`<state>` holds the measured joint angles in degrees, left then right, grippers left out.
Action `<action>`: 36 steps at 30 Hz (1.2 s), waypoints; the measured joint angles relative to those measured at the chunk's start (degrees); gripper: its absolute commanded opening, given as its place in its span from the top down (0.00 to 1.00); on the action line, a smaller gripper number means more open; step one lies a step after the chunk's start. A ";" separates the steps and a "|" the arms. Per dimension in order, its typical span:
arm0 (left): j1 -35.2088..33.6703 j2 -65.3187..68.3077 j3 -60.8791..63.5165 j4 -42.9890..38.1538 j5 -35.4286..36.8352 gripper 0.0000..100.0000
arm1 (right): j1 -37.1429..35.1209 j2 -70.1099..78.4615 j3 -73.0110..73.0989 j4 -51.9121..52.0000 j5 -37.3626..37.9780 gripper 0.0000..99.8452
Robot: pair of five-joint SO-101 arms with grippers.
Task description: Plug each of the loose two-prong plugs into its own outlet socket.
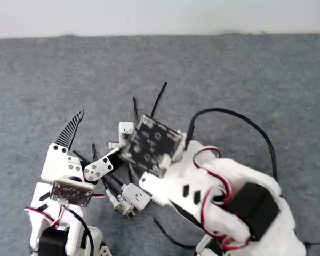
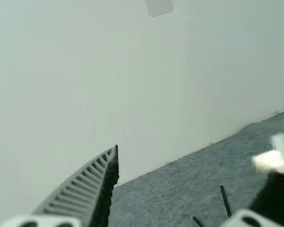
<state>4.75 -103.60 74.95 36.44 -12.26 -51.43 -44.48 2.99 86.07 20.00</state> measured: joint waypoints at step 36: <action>-0.53 0.09 13.89 -11.78 -1.76 0.62 | 12.04 -3.43 20.84 -9.49 3.34 0.99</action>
<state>4.22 -103.52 88.84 24.66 -14.02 -39.38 -47.91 23.82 76.57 23.34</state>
